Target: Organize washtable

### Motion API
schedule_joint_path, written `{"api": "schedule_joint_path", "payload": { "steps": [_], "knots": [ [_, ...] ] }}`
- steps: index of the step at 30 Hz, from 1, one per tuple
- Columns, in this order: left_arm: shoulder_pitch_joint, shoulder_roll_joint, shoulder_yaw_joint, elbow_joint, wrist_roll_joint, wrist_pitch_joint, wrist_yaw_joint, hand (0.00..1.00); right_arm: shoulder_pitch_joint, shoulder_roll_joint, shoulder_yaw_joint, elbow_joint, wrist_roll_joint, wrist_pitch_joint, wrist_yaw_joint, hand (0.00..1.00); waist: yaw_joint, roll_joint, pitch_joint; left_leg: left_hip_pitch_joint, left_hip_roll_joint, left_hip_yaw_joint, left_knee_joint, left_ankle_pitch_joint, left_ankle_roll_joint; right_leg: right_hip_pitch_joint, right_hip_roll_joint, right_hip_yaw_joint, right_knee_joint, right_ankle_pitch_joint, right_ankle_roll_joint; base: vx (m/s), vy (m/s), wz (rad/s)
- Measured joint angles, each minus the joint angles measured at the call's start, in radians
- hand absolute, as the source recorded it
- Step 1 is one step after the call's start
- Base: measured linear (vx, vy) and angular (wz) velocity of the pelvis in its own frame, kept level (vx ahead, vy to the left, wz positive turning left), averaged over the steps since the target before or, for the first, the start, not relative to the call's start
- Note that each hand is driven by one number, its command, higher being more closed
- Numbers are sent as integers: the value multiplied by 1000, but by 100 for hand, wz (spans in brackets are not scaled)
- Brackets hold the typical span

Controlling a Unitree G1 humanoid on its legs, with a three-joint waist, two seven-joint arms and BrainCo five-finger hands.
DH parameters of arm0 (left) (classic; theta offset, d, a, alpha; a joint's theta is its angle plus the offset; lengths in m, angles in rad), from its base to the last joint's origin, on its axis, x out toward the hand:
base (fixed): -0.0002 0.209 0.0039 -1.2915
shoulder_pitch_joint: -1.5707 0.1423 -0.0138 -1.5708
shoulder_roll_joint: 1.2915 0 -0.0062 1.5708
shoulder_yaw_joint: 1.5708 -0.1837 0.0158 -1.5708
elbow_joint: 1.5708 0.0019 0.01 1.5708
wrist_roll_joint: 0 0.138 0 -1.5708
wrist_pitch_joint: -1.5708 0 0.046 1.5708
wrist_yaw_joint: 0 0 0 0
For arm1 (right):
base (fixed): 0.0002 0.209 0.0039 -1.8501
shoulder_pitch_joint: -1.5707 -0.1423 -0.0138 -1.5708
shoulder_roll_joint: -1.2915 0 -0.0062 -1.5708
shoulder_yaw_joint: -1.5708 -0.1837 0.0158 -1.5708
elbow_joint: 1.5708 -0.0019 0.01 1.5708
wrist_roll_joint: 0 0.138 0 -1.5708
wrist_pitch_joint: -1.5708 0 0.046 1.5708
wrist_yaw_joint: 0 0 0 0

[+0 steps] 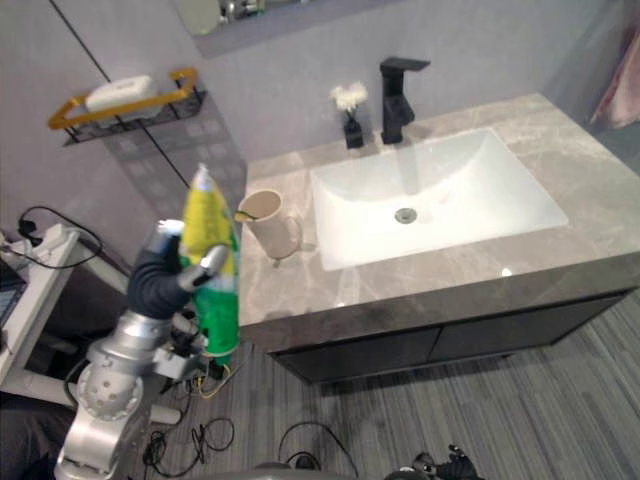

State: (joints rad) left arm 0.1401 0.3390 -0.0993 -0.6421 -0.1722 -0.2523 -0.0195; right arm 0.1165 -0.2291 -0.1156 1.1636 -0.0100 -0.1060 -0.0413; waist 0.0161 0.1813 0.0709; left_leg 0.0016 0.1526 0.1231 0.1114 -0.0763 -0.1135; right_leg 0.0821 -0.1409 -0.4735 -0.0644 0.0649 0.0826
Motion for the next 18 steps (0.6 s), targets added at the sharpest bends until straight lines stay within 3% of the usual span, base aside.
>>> {"api": "schedule_joint_path", "payload": {
  "steps": [3, 9, 13, 18],
  "knots": [
    [-5, -6, 64, -16, -69, -12, 5, 100, 4, 5, 2, 0, 0, 0, 2, 0, -2, -8, -4, 11, -1, -8, -10, 1, 0, 20, 4, -8, -18, 8, -1, -78, -15, 6],
    [-142, -112, 154, 21, -129, -44, 99, 100, 15, 13, 17, 0, -1, 0, 6, 0, -1, -29, -21, 13, -6, -10, -31, 26, -2, 21, 5, -15, -33, 24, -2, -29, -6, 4],
    [-259, -141, 157, 106, -99, -56, 178, 100, 17, 21, 17, -5, -1, -1, 17, 0, -8, -40, -28, 19, -9, -6, -44, 34, -2, 17, 4, -11, -34, 29, -2, 2, 8, -2],
    [-342, -193, 189, 216, 18, -68, 316, 100, 23, 29, 45, -31, -3, -4, 23, 0, -33, -54, -40, 30, -9, 34, -61, 35, 0, -4, 2, 28, -38, 38, -4, -1, 31, -22]
  ]
}}
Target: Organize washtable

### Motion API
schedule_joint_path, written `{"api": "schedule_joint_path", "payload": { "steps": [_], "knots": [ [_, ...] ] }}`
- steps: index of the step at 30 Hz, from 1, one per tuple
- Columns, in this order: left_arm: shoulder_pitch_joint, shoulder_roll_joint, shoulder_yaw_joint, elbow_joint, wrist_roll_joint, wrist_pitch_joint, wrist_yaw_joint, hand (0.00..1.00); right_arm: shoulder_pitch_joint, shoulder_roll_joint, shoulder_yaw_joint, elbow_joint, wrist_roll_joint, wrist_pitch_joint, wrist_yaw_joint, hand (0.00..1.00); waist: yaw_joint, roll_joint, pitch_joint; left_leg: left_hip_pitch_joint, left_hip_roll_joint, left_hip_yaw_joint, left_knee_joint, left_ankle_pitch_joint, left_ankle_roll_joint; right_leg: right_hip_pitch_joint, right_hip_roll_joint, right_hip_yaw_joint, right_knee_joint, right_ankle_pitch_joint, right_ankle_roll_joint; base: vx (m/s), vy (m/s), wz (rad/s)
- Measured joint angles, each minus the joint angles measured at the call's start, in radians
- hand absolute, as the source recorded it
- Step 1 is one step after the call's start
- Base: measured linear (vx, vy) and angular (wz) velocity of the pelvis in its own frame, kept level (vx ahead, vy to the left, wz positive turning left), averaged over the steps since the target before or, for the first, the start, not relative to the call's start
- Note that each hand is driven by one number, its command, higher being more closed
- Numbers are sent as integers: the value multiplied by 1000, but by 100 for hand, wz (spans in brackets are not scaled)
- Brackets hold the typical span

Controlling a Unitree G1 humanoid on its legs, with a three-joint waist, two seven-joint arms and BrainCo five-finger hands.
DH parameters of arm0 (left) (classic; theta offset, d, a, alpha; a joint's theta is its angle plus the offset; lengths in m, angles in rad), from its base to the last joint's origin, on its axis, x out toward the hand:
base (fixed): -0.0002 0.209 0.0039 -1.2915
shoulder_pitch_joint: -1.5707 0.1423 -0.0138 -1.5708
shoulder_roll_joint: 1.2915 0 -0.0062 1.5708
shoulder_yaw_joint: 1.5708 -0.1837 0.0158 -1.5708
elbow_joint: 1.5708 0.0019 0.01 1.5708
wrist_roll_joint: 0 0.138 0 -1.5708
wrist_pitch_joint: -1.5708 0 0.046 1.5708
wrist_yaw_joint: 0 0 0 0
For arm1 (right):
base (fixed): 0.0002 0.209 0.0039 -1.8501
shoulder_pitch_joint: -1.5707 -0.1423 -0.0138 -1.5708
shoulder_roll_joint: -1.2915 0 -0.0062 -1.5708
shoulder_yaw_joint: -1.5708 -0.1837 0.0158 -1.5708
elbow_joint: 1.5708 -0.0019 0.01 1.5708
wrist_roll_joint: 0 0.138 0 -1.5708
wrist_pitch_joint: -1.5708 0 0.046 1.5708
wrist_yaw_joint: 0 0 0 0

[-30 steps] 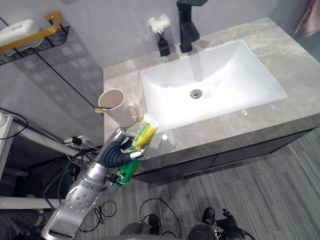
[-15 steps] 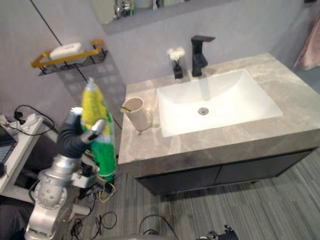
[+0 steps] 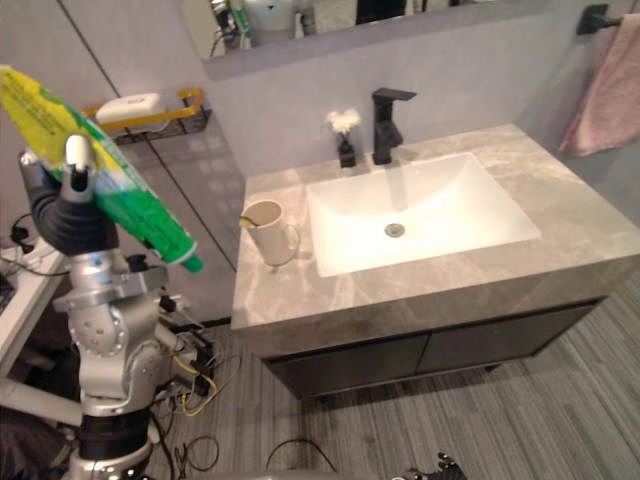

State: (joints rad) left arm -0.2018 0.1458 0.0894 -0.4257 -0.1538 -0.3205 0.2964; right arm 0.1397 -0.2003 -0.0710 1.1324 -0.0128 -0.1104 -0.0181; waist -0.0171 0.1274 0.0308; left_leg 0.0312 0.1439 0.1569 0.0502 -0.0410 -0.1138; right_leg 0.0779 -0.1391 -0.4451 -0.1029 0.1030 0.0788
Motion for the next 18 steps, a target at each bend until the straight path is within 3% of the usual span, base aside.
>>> {"api": "schedule_joint_path", "payload": {
  "steps": [6, 10, 18],
  "knots": [
    [-90, -23, 2, 86, 156, 6, 175, 100, 28, 20, 52, -88, -14, -3, -6, 0, -21, -43, -5, -7, 16, 72, -9, 0, 0, -51, 0, 49, 0, 16, -6, -14, 10, -29],
    [-158, -24, 6, 126, 270, 23, 264, 100, 52, 19, 87, -141, -25, -16, -27, 0, -23, -55, -11, -25, 21, 120, -11, 0, -1, -99, 2, 91, 0, 29, -12, -13, 14, -31],
    [-258, -24, 35, 164, 405, 81, 357, 100, 71, 6, 162, -208, -33, -27, -51, 0, -23, -75, -21, -70, 40, 179, -3, -1, -2, -180, 19, 137, 4, 44, -25, -10, -21, -20]
  ]
}}
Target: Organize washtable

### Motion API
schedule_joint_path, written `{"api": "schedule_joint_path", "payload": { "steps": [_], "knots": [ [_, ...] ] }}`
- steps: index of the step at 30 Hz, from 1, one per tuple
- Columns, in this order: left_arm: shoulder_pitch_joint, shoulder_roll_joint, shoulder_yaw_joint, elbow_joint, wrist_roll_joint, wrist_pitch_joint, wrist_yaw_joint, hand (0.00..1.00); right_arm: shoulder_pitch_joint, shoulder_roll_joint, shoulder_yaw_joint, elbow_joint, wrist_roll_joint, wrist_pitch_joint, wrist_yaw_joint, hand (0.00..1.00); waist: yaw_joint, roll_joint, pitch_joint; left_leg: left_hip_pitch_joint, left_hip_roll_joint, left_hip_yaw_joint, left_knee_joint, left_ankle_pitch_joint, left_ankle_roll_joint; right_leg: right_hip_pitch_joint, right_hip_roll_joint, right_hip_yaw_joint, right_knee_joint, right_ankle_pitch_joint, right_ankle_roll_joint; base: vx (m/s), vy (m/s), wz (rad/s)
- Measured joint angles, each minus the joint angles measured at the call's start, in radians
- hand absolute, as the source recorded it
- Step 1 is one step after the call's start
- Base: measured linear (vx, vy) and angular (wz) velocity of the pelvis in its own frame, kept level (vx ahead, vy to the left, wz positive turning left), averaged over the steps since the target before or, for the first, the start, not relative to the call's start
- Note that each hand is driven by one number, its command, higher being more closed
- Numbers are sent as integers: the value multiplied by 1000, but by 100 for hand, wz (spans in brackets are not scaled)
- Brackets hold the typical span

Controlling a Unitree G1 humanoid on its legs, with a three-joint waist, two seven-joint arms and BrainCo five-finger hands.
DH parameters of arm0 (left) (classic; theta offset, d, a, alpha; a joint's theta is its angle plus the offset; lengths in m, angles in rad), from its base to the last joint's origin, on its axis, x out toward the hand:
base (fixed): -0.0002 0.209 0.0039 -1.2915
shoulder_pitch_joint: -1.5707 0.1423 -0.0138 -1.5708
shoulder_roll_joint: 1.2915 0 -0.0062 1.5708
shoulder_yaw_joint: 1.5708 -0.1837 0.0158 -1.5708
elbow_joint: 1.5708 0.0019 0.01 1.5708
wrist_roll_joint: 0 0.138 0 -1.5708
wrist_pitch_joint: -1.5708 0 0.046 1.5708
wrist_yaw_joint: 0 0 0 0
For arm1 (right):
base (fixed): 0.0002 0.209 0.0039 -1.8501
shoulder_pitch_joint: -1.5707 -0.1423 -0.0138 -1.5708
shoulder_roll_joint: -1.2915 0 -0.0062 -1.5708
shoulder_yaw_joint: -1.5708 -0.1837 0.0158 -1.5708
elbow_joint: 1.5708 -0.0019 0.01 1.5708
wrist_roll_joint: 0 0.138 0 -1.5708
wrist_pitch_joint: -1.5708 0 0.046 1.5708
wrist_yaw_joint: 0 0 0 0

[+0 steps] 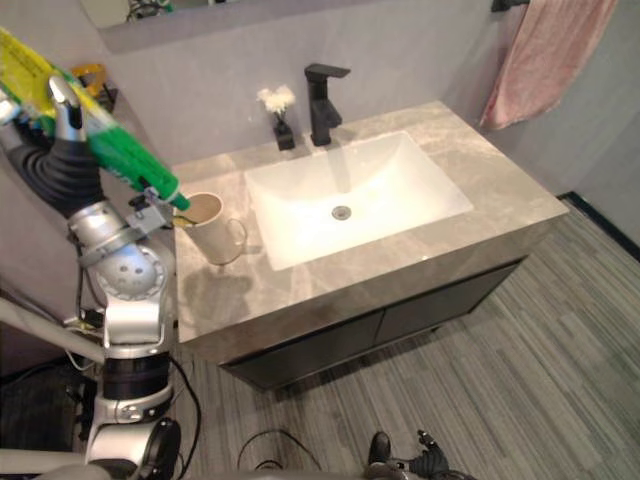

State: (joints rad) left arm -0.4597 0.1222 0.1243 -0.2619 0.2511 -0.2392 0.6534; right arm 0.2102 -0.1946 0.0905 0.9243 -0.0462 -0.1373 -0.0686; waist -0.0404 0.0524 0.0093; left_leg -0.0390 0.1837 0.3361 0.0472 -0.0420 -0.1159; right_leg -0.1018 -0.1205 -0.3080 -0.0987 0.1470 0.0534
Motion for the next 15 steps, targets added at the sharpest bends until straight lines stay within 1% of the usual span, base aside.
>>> {"api": "schedule_joint_path", "payload": {
  "steps": [4, 6, 12, 15],
  "knots": [
    [-53, -1, -5, 0, 14, 24, 37, 100, 2, 0, 34, -17, -4, -9, -19, 0, -1, -20, -6, -37, 8, 25, 18, -1, -2, -42, 4, 15, 0, 8, -7, -8, -21, -12],
    [-77, -2, -15, 0, 23, 28, 50, 100, 10, 0, 41, -37, -4, -9, -22, 0, -1, -26, -7, -54, 11, 28, 28, -3, -4, -58, 5, 20, 0, 11, -8, -17, -27, -10],
    [-120, 2, -56, 0, 49, 27, 50, 100, 14, -12, 77, -80, -3, -11, -23, 0, 2, -39, -9, -102, 27, 74, 49, -8, -10, -129, 19, 66, 1, 29, -20, -15, -40, -22],
    [-163, 4, -86, 19, 54, 29, 49, 100, 14, -13, 77, -100, -3, -13, -21, 0, -1, -40, -8, -139, 34, 87, 67, -10, -13, -169, 25, 82, 1, 39, -25, -13, -54, -17]
  ]
}}
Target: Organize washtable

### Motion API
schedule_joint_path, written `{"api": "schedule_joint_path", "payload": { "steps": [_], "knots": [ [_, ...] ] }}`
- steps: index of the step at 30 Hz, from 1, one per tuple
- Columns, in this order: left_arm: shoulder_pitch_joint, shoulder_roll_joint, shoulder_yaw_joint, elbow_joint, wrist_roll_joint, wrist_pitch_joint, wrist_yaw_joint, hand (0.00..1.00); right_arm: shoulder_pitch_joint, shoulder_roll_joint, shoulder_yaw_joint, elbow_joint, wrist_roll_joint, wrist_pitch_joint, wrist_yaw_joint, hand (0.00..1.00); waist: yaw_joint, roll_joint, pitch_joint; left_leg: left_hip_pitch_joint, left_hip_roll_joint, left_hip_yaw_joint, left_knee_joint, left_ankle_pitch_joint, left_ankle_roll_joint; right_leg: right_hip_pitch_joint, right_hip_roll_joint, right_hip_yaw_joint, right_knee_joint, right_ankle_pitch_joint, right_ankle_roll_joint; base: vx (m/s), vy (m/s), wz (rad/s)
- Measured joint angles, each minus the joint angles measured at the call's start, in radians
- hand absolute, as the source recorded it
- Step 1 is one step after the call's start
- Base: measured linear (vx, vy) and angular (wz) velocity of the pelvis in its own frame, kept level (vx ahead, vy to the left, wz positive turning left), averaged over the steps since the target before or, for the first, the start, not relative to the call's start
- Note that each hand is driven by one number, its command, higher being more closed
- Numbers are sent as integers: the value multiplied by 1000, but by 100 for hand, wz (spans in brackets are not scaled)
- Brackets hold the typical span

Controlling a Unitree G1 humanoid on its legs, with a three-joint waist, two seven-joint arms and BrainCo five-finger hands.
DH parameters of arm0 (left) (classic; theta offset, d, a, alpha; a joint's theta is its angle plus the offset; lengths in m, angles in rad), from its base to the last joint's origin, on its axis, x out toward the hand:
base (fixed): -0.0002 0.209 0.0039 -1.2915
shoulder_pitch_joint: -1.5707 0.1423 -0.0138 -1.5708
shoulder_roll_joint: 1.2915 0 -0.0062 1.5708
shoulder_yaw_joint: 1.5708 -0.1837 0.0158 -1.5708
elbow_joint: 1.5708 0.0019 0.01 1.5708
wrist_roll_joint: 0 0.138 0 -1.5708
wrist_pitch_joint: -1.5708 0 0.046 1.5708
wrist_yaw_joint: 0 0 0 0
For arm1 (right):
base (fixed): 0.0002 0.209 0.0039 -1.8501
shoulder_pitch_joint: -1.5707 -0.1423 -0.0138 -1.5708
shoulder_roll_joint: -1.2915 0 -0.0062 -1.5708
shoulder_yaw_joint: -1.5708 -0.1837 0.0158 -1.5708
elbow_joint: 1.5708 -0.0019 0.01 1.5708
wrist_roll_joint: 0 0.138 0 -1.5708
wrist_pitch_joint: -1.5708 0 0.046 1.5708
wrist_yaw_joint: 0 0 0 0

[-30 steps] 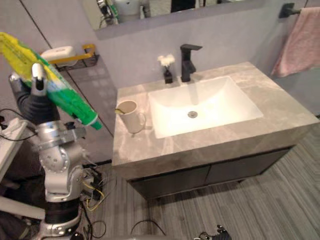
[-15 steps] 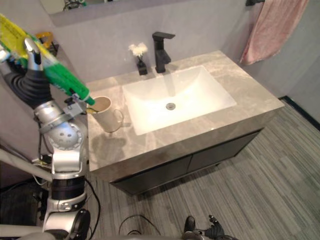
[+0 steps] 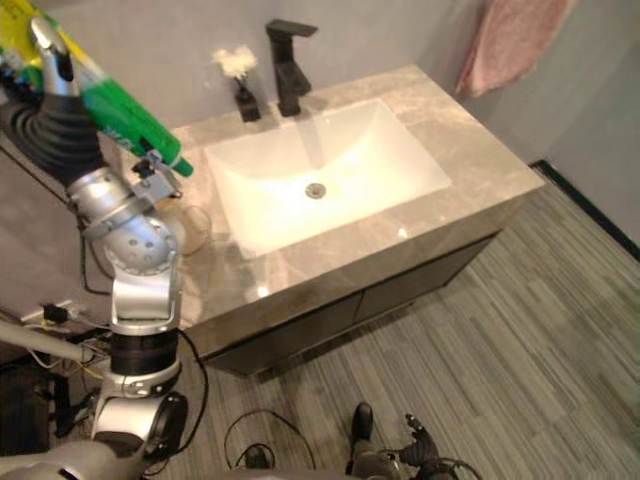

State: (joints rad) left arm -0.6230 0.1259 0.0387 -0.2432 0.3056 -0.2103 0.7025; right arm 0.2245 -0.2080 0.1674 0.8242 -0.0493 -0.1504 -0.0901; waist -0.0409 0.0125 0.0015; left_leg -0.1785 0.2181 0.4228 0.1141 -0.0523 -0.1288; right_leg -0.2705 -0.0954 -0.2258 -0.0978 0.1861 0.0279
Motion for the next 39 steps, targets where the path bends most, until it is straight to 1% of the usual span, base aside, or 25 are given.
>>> {"api": "schedule_joint_path", "payload": {
  "steps": [6, 10, 15, 19, 21, 23, 27, 31, 39],
  "knots": [
    [-49, 21, -15, 19, 19, 6, 1, 100, -1, -5, 10, -20, 0, -1, 1, 0, 2, -3, 5, -22, 23, 24, 36, -17, -11, -34, 15, 24, 15, 1, -2, 11, -47, -15],
    [-60, 83, -35, 19, 24, 6, -3, 100, -3, -6, 10, -27, 0, -2, 2, 0, 2, -3, 12, -27, 26, 37, 52, -26, -9, -45, 15, 39, 25, 1, -2, 10, -19, -11],
    [-120, 144, -32, 19, 33, 5, -5, 100, -3, -8, 10, -30, 0, -20, 4, 0, 3, -3, 28, -35, 29, 38, 76, -38, -5, -46, 12, 41, 28, 1, -2, 4, -3, -2],
    [-149, 205, -22, 19, 33, 4, -5, 100, -3, -10, 10, -34, 0, -22, 5, 0, 3, -2, 36, -36, 28, 35, 77, -39, -5, -45, 10, 37, 29, 1, -2, 11, 4, 2],
    [-149, 238, 1, 19, 34, 3, -5, 100, -4, -12, 12, -34, 0, -22, 6, 0, 6, -1, 41, -36, 27, 29, 78, -39, -5, -41, 8, 32, 29, 1, -2, 25, 10, 7],
    [-149, 252, 36, 19, 32, 1, -3, 100, -8, -18, 24, -37, 1, -23, 6, 0, 7, 1, 49, -36, 25, 20, 79, -39, -4, -35, 5, 24, 29, 1, -2, 7, 11, 12],
    [-149, 263, 86, 19, 19, -21, 1, 100, -15, -28, 39, -36, 1, -23, 8, 0, 22, 2, 61, -55, 25, -2, 84, -39, -4, -33, 0, -1, 28, 1, -2, -12, 5, 17],
    [-149, 263, 92, 40, 16, -35, 21, 100, -23, -34, 47, -41, 0, -25, 8, 0, 31, 2, 79, -73, 25, -12, 95, -39, -3, -33, -8, -20, 28, 1, -2, -3, 8, 15],
    [-149, 261, 99, 59, 16, -34, 22, 100, -23, -35, 53, -56, -18, -28, 8, 0, 35, -2, 82, -82, 23, -33, 102, -39, -3, -29, -10, -34, 28, 1, -2, 31, 16, 6]
  ]
}}
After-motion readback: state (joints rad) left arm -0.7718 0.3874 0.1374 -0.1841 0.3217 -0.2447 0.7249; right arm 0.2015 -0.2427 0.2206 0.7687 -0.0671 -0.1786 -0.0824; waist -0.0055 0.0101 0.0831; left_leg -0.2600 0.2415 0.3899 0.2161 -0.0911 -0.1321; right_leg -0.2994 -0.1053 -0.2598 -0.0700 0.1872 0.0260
